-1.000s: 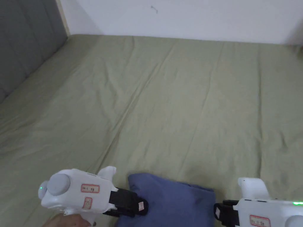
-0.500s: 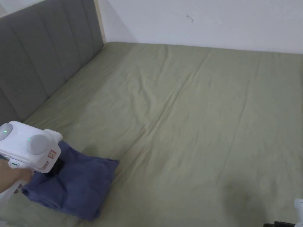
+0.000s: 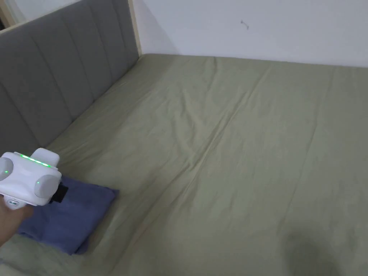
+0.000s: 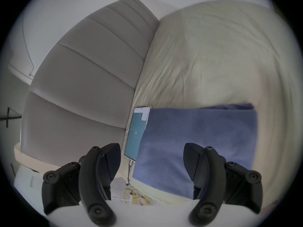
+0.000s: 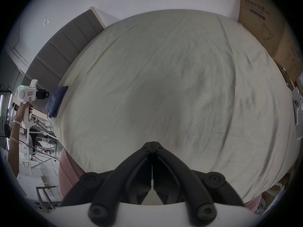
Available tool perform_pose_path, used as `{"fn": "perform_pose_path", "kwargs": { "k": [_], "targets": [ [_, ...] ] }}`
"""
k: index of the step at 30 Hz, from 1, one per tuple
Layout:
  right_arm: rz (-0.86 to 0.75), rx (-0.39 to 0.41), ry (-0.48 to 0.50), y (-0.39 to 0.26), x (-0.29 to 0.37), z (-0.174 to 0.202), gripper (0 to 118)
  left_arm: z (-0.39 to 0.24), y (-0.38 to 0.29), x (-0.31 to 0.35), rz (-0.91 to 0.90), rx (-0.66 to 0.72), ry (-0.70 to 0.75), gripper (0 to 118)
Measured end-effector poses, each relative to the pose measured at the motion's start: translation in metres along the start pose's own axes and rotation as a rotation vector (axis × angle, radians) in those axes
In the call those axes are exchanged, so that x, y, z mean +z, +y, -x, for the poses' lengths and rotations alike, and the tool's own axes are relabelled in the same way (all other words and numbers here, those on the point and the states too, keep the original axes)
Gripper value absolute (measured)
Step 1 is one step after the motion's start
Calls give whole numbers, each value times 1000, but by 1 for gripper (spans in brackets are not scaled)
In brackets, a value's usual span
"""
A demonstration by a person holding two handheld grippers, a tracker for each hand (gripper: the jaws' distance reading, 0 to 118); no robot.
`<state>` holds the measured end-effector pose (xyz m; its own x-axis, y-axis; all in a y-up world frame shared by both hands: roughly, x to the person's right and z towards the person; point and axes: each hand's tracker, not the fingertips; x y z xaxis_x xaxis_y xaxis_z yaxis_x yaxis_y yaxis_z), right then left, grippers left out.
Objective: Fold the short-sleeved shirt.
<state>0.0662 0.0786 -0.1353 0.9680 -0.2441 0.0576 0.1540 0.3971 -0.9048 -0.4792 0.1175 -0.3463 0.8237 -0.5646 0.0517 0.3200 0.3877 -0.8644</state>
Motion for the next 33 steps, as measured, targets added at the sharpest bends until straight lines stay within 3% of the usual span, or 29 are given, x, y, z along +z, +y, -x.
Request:
{"fn": "perform_pose_path", "kwargs": {
  "k": [2,3,5,18,24,29,33],
  "targets": [
    [-10,0,6,-2,3,-2,0,2,-1,23,-25,67,-90,81],
    [-16,-7,13,-3,5,-4,0,3,-3,37,-49,125,-162,65],
    [-27,-19,22,-6,9,-6,0,1,-9,62,-112,242,-307,0],
    [-271,-58,48,-26,76,-29,0,-85,-49,242,-452,294,-448,0],
    [-480,-23,-85,-29,119,-37,0,-124,-66,309,-633,380,-487,0],
    [-676,-17,-174,-33,159,-32,0,-162,-73,357,-775,313,-305,0],
    [-805,-12,-217,-33,187,-24,0,-170,-78,379,-829,416,-429,0]
  ]
}}
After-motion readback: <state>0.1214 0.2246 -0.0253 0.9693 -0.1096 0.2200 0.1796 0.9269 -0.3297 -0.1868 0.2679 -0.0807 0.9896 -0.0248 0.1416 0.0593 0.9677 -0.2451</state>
